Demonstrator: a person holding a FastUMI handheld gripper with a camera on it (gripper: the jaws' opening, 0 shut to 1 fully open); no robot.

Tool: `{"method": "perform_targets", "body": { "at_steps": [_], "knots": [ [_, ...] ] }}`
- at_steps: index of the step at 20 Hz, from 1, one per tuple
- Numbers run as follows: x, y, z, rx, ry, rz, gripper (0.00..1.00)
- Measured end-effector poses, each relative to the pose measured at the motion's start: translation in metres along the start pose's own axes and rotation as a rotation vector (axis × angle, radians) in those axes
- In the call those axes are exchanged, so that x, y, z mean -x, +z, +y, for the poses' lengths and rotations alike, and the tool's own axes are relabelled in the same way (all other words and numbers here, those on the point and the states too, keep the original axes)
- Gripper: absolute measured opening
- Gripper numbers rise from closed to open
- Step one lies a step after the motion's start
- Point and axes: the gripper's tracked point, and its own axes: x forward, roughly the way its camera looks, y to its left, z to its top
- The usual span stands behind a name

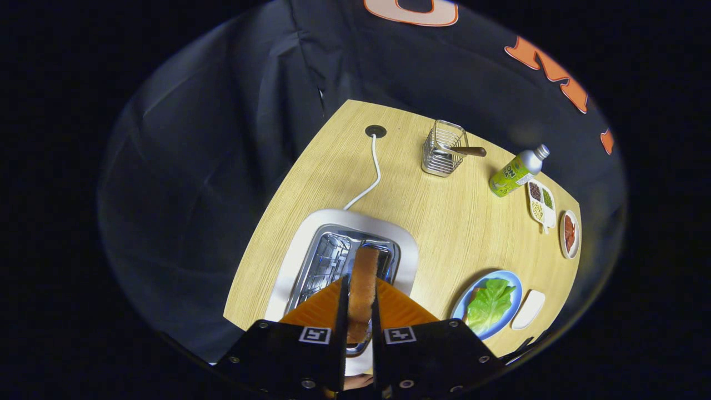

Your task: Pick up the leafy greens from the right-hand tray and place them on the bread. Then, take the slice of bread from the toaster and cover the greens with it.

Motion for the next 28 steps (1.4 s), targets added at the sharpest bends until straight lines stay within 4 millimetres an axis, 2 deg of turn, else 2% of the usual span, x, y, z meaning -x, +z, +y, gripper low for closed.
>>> {"method": "perform_targets", "body": {
  "at_steps": [1, 4, 7, 13, 15, 19, 25, 28],
  "knots": [
    [-0.001, -0.001, 0.0, -0.006, 0.009, -0.007, 0.18],
    [0.005, -0.003, 0.0, -0.017, 0.052, -0.015, 0.17],
    [0.022, 0.001, -0.001, -0.046, 0.118, -0.046, 0.14],
    [0.079, 0.015, -0.006, -0.101, 0.252, -0.157, 0.14],
    [0.1, 0.014, -0.005, -0.11, 0.307, -0.19, 0.13],
    [0.128, 0.005, -0.019, -0.094, 0.34, -0.25, 0.13],
    [0.14, -0.018, -0.044, -0.109, 0.4, -0.29, 0.13],
    [0.135, -0.031, -0.069, -0.121, 0.415, -0.296, 0.13]
  ]
}}
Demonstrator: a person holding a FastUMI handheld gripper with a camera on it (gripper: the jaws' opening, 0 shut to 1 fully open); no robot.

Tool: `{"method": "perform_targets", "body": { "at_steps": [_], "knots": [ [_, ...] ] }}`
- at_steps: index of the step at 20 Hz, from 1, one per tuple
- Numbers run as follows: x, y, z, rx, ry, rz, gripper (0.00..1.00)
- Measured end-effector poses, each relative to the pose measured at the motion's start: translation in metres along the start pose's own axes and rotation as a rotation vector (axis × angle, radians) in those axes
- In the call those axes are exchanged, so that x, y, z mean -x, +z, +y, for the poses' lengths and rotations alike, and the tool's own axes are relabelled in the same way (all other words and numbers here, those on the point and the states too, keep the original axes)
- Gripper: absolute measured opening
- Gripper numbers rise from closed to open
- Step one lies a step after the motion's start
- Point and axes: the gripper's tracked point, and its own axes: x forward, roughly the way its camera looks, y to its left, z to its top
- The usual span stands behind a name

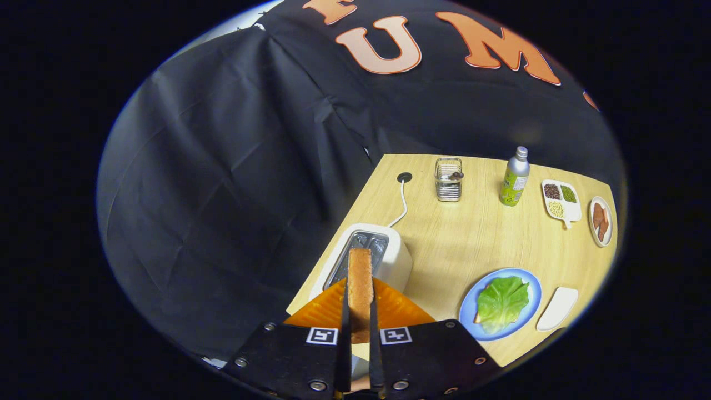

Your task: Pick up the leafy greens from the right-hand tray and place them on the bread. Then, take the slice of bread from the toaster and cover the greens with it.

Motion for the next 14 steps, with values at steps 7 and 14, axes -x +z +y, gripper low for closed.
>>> {"method": "perform_targets", "body": {
  "at_steps": [7, 14],
  "knots": [
    [0.018, -0.016, -0.067, -0.059, 0.043, -0.057, 0.13],
    [0.017, -0.033, -0.129, -0.16, 0.094, -0.103, 0.13]
  ]
}}
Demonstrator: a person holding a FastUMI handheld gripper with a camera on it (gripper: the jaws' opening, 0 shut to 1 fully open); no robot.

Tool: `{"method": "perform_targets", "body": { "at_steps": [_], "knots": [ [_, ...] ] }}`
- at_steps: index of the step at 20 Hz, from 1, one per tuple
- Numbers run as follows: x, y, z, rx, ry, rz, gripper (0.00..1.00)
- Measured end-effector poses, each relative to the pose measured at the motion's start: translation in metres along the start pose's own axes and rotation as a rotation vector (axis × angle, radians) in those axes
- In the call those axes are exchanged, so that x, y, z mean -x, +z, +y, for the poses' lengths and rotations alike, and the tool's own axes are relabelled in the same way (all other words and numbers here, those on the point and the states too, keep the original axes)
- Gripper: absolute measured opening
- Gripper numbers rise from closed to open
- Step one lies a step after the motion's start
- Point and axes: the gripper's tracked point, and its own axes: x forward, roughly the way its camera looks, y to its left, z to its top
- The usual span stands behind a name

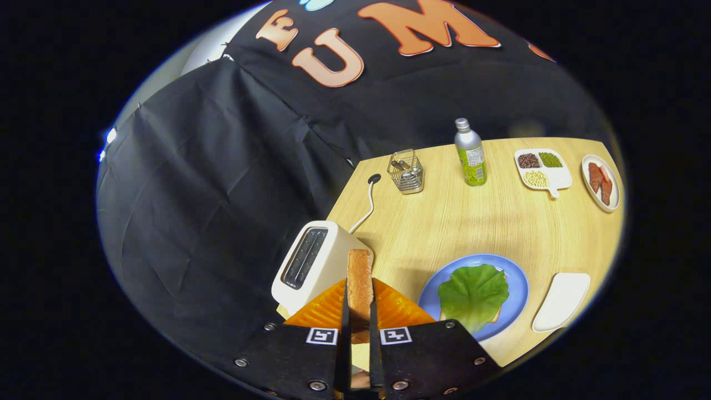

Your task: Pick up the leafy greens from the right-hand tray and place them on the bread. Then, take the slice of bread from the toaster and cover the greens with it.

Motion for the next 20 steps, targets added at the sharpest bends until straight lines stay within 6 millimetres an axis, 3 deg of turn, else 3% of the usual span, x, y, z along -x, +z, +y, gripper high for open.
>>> {"method": "perform_targets", "body": {
  "at_steps": [4, 11, 20],
  "knots": [
    [0.003, -0.009, -0.037, -0.042, 0.004, -0.013, 0.13],
    [0.002, -0.025, -0.08, -0.112, 0.024, -0.02, 0.13],
    [-0.021, -0.054, -0.127, -0.171, 0.048, 0.007, 0.13]
  ]
}}
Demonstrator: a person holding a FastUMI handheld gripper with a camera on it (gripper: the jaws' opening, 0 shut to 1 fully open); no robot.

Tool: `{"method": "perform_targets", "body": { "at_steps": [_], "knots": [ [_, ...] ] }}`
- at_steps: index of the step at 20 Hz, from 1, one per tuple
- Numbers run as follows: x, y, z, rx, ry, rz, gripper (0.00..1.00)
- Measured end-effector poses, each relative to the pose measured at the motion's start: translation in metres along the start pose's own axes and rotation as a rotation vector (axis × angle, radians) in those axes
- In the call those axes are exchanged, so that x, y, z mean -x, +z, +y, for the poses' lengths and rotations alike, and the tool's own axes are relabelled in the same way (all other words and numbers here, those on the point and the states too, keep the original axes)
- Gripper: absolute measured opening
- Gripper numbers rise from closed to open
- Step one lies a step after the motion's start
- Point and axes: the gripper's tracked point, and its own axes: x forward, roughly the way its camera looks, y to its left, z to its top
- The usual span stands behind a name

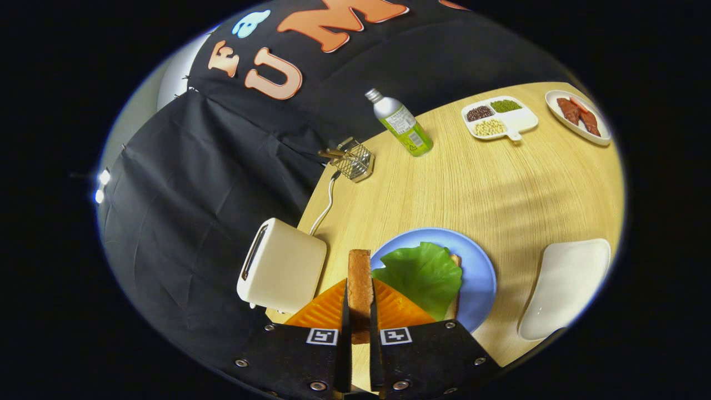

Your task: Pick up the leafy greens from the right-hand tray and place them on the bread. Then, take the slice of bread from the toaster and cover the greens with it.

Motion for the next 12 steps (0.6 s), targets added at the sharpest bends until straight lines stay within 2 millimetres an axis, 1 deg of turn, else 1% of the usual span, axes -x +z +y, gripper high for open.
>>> {"method": "perform_targets", "body": {
  "at_steps": [4, 9, 12],
  "knots": [
    [-0.013, -0.006, -0.017, -0.025, -0.005, 0.017, 0.13],
    [-0.023, -0.005, -0.038, 0.036, -0.082, -0.004, 0.14],
    [-0.023, -0.002, -0.048, 0.084, -0.128, -0.029, 0.19]
  ]
}}
